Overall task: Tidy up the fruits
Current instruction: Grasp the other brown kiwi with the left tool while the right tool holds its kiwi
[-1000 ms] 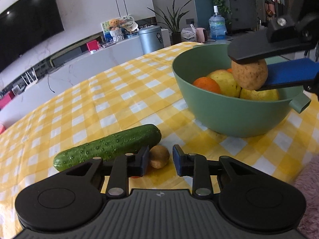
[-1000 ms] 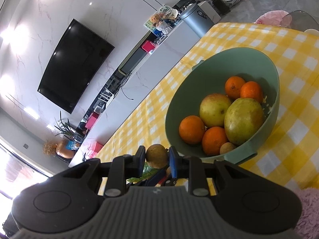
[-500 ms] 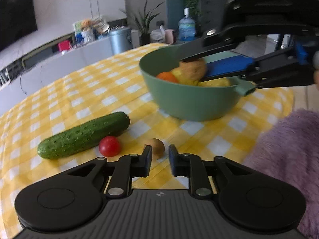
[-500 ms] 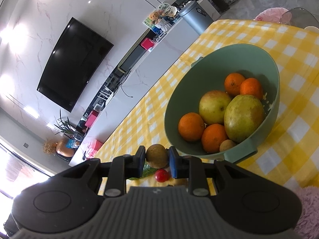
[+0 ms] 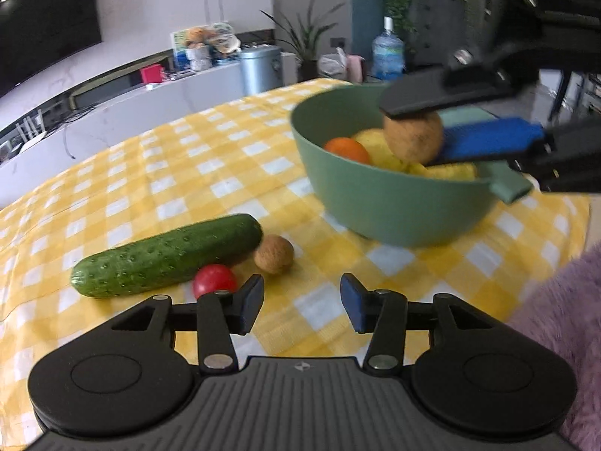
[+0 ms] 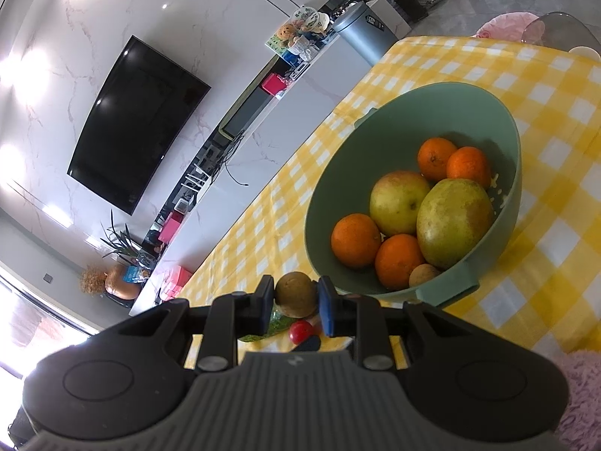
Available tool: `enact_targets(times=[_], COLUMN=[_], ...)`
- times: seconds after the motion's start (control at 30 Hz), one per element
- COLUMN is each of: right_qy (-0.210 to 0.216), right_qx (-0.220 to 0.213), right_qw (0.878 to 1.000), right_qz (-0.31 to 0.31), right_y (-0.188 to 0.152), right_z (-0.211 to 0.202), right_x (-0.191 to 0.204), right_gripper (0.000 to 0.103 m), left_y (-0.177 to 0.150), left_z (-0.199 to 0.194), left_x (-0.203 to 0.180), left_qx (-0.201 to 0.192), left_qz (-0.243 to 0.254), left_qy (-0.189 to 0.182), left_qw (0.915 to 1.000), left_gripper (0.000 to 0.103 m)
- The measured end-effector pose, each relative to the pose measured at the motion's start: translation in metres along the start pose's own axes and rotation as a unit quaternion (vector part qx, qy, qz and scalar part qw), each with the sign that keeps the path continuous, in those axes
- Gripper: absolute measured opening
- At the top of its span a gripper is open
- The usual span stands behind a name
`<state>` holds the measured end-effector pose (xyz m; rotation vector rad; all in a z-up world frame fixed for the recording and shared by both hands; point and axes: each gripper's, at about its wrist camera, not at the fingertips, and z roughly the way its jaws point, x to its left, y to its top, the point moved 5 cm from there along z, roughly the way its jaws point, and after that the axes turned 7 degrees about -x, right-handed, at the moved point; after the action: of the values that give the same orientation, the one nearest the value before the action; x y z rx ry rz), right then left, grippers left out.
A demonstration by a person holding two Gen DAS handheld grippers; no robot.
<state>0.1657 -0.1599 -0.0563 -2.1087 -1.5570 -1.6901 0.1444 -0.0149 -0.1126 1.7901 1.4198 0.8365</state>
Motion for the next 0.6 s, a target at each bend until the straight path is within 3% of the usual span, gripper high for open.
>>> enact_targets(times=[0.2, 0.3, 0.53, 0.6], right_qy=[0.0, 0.0, 0.006, 0.004], right_qx=[0.001, 0.002, 0.008, 0.007], right_qw=[1.0, 1.0, 1.0, 1.0], right_qz=[-0.001, -0.001, 0.013, 0.012], right_y=[-0.001, -0.001, 0.0, 0.0], right_z=[0.0, 0.0, 0.001, 0.001], right_x=[0.001, 0.001, -0.001, -0.002], right_gripper=[0.022, 0.022, 0.022, 0.022], left_y=[0.01, 0.015, 0.009, 0.005], left_z=[0.004, 0.009, 0.019, 0.021], left_x=[0.01, 0.006, -0.007, -0.009], left_qx=[-0.01, -0.012, 0.01, 0.012], left_qz=[-0.021, -0.002, 0.02, 0.03], left_qy=[0.043, 0.046, 0.007, 0.015], left_qw=[0.9988, 0.9988, 0.9997, 0.9994], left_gripper=[0.058, 0.058, 0.054, 0.054])
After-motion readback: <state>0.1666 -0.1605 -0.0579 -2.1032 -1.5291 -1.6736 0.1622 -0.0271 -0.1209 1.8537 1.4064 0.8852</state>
